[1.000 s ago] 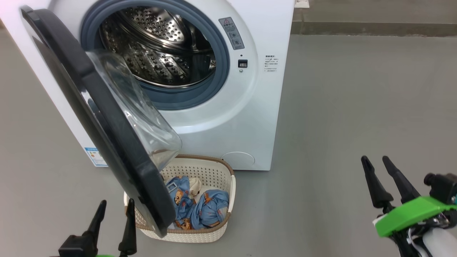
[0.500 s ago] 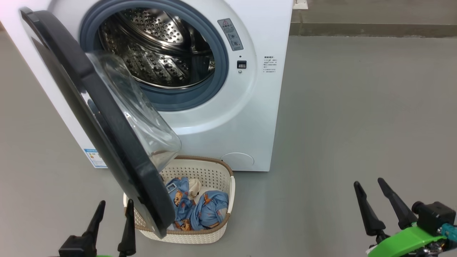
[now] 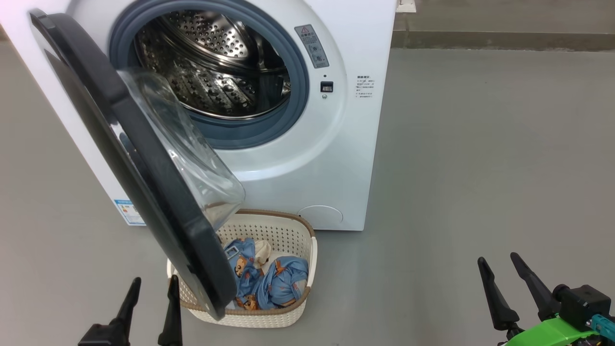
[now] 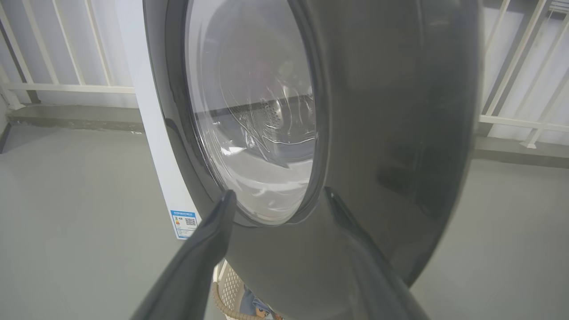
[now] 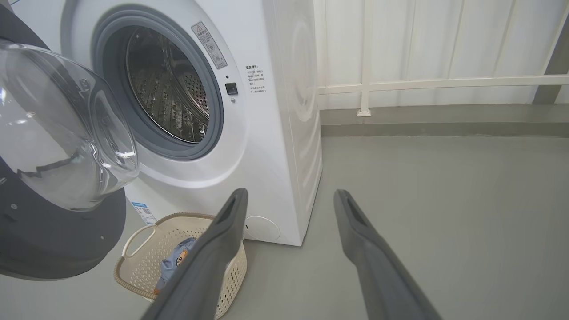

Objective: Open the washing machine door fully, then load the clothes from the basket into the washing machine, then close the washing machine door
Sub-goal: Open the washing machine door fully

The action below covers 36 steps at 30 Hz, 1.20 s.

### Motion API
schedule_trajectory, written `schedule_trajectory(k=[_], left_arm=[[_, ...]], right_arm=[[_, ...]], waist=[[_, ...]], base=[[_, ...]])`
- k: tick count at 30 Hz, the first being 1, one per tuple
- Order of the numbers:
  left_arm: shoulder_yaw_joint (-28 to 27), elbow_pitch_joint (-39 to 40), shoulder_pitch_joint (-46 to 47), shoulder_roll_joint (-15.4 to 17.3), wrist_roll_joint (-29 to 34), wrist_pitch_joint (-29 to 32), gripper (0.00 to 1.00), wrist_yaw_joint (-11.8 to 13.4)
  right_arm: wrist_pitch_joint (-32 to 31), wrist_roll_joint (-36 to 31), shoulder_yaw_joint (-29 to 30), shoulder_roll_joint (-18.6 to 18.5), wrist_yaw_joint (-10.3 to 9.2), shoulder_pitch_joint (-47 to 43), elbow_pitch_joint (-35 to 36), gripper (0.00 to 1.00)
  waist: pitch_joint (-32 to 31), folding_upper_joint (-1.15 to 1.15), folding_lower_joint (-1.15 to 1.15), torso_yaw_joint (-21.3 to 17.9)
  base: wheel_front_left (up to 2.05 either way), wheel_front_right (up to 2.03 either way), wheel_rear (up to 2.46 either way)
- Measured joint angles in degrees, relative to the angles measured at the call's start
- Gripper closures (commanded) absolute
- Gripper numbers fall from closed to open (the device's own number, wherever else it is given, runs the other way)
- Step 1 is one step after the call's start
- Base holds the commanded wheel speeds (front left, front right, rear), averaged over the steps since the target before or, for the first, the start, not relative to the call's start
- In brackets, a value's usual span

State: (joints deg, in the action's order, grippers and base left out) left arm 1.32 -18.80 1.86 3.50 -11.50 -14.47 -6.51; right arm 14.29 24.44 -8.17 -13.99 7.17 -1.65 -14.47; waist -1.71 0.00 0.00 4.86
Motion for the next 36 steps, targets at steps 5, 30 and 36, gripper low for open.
schedule_trajectory(k=[5,30,36], left_arm=[[-0.65,-0.13,0.0,-0.1,0.05,0.0,0.4,0.0],[7.13,33.6,0.53,-0.7,2.93,5.25,1.0,3.37],[14.95,31.73,0.53,-0.7,-0.01,7.89,1.0,3.64]], right_arm=[[0.0,-0.38,0.74,0.16,0.0,-0.06,0.08,0.0],[0.01,-1.33,2.02,0.99,0.0,-0.43,1.77,0.0],[0.01,-1.49,2.21,1.14,0.0,-0.46,2.09,0.0]], waist=[[-0.08,0.0,0.0,0.01],[-0.3,0.0,0.0,0.65],[0.27,0.0,0.0,0.07]], base=[[0.0,0.0,0.0],[0.0,0.0,0.0],[0.0,0.0,0.0]])
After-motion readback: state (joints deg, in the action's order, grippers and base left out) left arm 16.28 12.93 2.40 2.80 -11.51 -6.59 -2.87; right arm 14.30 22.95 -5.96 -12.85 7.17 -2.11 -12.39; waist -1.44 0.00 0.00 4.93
